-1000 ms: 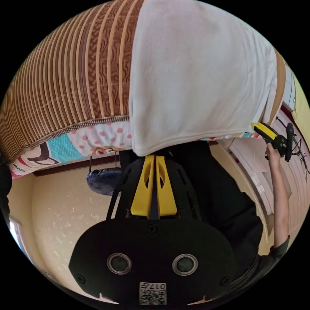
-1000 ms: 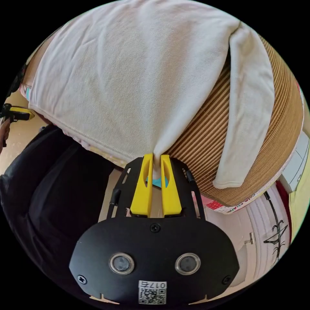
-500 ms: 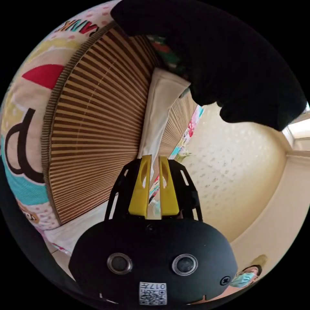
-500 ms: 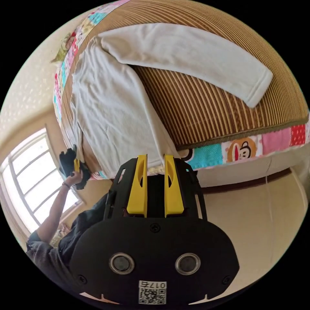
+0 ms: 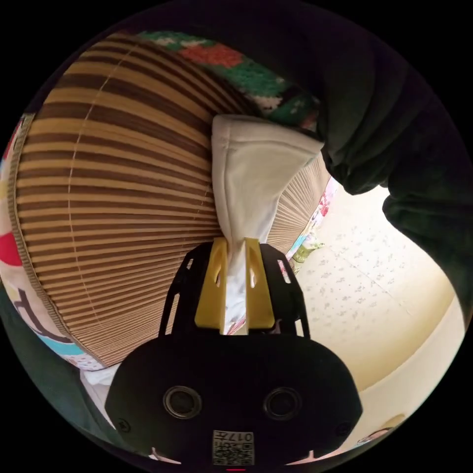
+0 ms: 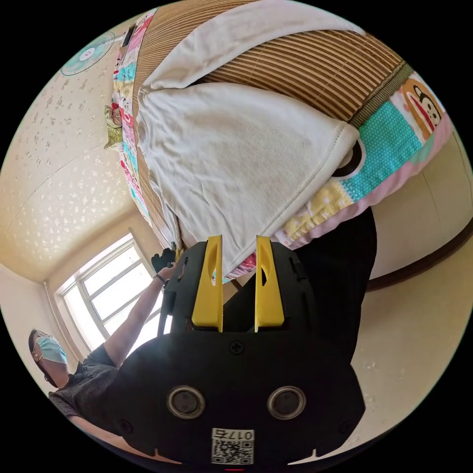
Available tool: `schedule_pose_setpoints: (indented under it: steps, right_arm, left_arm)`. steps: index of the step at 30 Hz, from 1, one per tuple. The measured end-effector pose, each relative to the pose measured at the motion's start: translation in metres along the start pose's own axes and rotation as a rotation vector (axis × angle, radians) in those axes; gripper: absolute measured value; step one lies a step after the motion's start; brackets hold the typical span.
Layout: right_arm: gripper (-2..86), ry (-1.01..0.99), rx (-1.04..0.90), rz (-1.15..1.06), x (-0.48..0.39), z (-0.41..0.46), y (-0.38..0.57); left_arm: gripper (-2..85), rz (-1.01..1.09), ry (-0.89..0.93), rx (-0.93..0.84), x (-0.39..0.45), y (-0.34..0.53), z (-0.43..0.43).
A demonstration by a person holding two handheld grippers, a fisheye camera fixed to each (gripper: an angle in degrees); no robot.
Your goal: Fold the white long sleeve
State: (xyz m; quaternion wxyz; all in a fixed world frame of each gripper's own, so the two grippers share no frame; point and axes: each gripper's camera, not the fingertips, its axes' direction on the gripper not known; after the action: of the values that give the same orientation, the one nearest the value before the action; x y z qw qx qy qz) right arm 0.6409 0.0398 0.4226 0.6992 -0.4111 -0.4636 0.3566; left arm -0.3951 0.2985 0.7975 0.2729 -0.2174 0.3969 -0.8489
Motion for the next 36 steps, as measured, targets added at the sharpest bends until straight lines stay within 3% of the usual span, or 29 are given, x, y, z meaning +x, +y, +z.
schedule_pose_setpoints:
  steps: [4,7,10,12,16,18,19,21,23,28,30,33,36]
  right_arm:
    - [10.0,-0.022,0.001,0.017,0.0,-0.04,0.041]
    - [10.0,-0.072,0.045,0.051,0.009,-0.076,0.069]
    - [9.9,-0.179,0.121,0.103,0.024,-0.118,0.094]
    - [9.9,-0.251,0.174,0.134,0.033,-0.145,0.108]
    - [10.1,-0.391,0.261,0.185,0.053,-0.203,0.129]
    - [10.5,-0.432,0.287,0.202,0.059,-0.224,0.135]
    - [11.0,-0.457,0.299,0.21,0.063,-0.237,0.136]
    - [11.6,-0.493,0.315,0.226,0.068,-0.254,0.136]
    - [12.0,-0.56,0.338,0.246,0.074,-0.269,0.129]
    - [11.7,-0.675,0.379,0.251,0.075,-0.28,0.087]
    - [12.5,-0.696,0.379,0.27,0.073,-0.278,0.063]
    - [13.5,-0.742,0.442,0.323,0.069,-0.275,0.026]
    - [12.6,-0.812,0.516,0.536,0.08,-0.264,0.003]
  left_arm:
    - [3.6,-0.015,0.099,-0.035,0.013,0.033,-0.003]
    - [3.7,0.195,0.051,-0.072,0.069,0.075,-0.003]
    - [3.7,0.602,-0.084,-0.106,0.155,0.156,0.019]
    - [3.8,0.946,-0.156,-0.171,0.21,0.258,0.061]
    - [4.0,1.364,-0.26,-0.337,0.225,0.423,0.159]
    - [5.1,1.556,-0.358,-0.52,0.184,0.513,0.244]
    - [6.0,1.578,-0.394,-0.598,0.167,0.529,0.269]
    - [9.9,1.47,-0.539,-0.943,0.089,0.56,0.362]
    - [11.7,1.358,-0.548,-1.042,0.038,0.562,0.393]
    - [9.7,1.201,-0.562,-1.043,-0.041,0.544,0.38]
    - [8.2,1.113,-0.565,-1.195,-0.087,0.538,0.371]
    - [3.4,1.107,-0.647,-1.287,-0.133,0.54,0.348]
    - [1.7,1.014,-0.671,-1.343,-0.164,0.537,0.333]
